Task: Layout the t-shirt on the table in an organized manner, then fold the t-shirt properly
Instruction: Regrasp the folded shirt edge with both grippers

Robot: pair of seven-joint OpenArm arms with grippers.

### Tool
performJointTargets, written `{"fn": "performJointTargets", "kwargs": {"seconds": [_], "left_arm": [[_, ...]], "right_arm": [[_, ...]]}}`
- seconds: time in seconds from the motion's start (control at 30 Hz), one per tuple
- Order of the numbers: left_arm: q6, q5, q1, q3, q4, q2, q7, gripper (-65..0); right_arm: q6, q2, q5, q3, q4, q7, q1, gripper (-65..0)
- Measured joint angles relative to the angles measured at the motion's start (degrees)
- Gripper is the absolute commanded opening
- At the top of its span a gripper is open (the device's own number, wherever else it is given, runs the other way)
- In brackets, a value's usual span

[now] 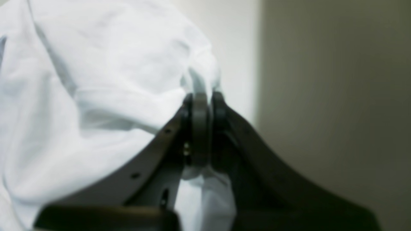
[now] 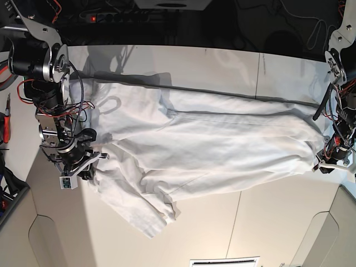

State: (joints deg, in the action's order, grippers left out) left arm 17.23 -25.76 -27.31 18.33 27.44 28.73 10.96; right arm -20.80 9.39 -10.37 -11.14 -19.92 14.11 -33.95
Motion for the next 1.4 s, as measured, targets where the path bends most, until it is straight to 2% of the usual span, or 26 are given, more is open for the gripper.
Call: {"fn": "performJointTargets", "kwargs": {"seconds": [0.13, 0.43, 0.7, 0.77, 0.83, 0.9, 1.1, 1.13, 1.2, 1.33, 1.4], "left_arm": [[1.73, -0.96, -0.02, 0.02, -0.68, -0.59, 0.61, -40.7], [2.34, -0.68, -0.72, 0.02, -0.72, -4.96, 0.57, -40.7], [2.36, 1.68, -0.92, 0.0, -0.72, -6.03, -0.52, -41.4], [2.43, 1.7, -0.92, 0.0, -0.72, -6.03, -0.7, -44.3], [4.09, 1.7, -0.92, 0.0, -0.72, -6.01, -0.76, -48.1], [5.31, 1.68, -0.85, -0.02, -0.72, -6.03, -0.96, -48.7], [5.35, 1.7, -0.83, -2.4, -0.72, -6.01, -2.01, -49.6], [5.35, 1.7, -0.83, -2.91, -0.72, -6.01, -2.12, -53.0], [5.35, 1.79, -0.81, -3.43, -0.72, -6.03, -2.93, -64.4], [5.14, 1.88, -0.81, -3.43, -0.72, -6.01, -4.61, -65.0], [5.14, 1.88, -0.81, -3.48, -0.72, -5.86, -4.85, -65.0]], "right_arm": [[0.0, 0.0, 0.0, 0.0, 0.0, 0.0, 0.0, -65.0], [0.0, 0.0, -0.02, 0.0, 0.0, 0.04, 0.02, -65.0], [0.0, 0.0, 0.0, 0.0, 0.0, 0.2, 0.11, -65.0], [0.0, 0.0, 0.0, 0.0, 0.0, 0.17, 0.11, -65.0], [-0.02, 0.0, 0.0, 0.0, 0.0, 0.24, 0.11, -65.0], [-0.02, -0.02, 0.0, 0.0, 0.0, 0.7, 0.15, -65.0], [-0.02, -0.02, 0.0, 0.0, 0.0, 0.85, 0.15, -65.0], [0.0, 0.0, 0.0, 0.0, 0.0, 0.85, 0.15, -65.0], [-0.02, 0.0, 0.0, 0.0, 0.0, 0.85, 0.15, -65.0], [0.0, 0.0, 0.02, 0.0, 0.0, 0.87, 0.15, -65.0], [-0.02, 0.0, 2.6, 0.0, -0.28, 0.9, 0.2, -65.0]]}}
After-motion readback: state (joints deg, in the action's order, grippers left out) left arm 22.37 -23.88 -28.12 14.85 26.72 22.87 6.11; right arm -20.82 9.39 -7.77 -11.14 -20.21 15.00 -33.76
